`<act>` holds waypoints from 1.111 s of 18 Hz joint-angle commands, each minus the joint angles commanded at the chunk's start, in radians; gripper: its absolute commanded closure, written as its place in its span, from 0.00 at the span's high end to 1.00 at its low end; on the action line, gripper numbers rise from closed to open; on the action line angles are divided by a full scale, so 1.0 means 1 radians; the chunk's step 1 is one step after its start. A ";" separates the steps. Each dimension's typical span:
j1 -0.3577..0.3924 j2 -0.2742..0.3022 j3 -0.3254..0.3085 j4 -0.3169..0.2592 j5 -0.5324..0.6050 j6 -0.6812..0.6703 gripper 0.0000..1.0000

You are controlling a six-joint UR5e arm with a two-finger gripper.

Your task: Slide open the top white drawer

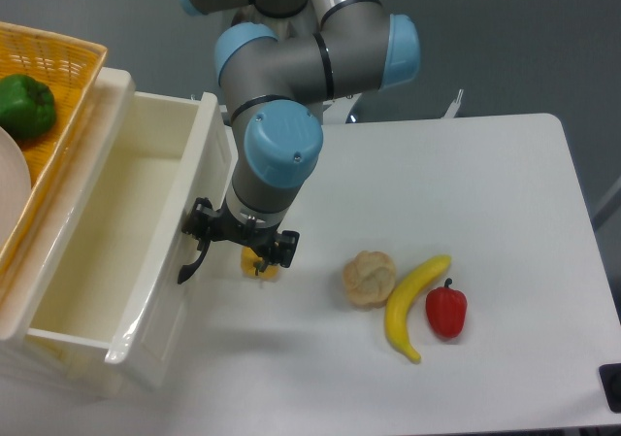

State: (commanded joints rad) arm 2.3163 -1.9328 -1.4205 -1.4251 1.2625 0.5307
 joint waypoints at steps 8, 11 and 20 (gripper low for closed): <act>0.029 -0.003 0.000 0.000 -0.002 0.008 1.00; 0.038 -0.003 0.000 0.000 -0.002 0.008 1.00; 0.068 -0.003 0.002 0.000 -0.012 0.011 1.00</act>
State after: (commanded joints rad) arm 2.3838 -1.9359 -1.4189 -1.4251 1.2502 0.5415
